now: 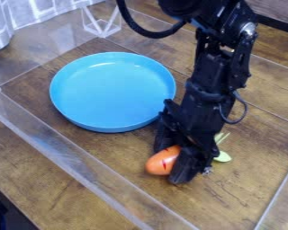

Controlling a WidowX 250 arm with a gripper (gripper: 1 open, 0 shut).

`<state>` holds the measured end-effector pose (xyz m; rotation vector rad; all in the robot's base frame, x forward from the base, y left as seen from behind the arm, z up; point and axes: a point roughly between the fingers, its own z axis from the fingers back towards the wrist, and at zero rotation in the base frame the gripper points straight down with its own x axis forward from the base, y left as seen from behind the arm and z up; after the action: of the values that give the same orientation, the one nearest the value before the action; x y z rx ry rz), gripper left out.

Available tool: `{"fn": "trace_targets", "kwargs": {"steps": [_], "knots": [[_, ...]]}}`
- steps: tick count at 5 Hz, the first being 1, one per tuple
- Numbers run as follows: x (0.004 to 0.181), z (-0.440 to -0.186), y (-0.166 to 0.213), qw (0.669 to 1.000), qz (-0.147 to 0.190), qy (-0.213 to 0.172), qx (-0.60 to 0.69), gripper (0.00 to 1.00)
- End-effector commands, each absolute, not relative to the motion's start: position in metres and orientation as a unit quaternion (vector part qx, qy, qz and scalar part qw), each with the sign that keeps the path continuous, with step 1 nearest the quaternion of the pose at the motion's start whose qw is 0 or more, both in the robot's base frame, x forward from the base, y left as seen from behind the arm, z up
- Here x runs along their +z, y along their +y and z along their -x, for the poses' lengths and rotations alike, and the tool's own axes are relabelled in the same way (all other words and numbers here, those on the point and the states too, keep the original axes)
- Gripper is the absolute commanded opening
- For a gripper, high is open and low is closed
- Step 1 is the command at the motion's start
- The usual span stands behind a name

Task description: Put the carrot in the blue tray

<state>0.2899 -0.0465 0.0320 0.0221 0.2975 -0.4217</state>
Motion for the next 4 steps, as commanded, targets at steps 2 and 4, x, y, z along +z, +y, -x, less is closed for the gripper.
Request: {"fn": "trace_targets", "kwargs": {"steps": [2, 4], "knots": [[0.082, -0.302, -0.04, 0.972, -0.026, 0.102, -0.209, 0.0], [0.14, -0.296, -0.025, 0.973, -0.063, 0.089, -0.201, 0.0]]}}
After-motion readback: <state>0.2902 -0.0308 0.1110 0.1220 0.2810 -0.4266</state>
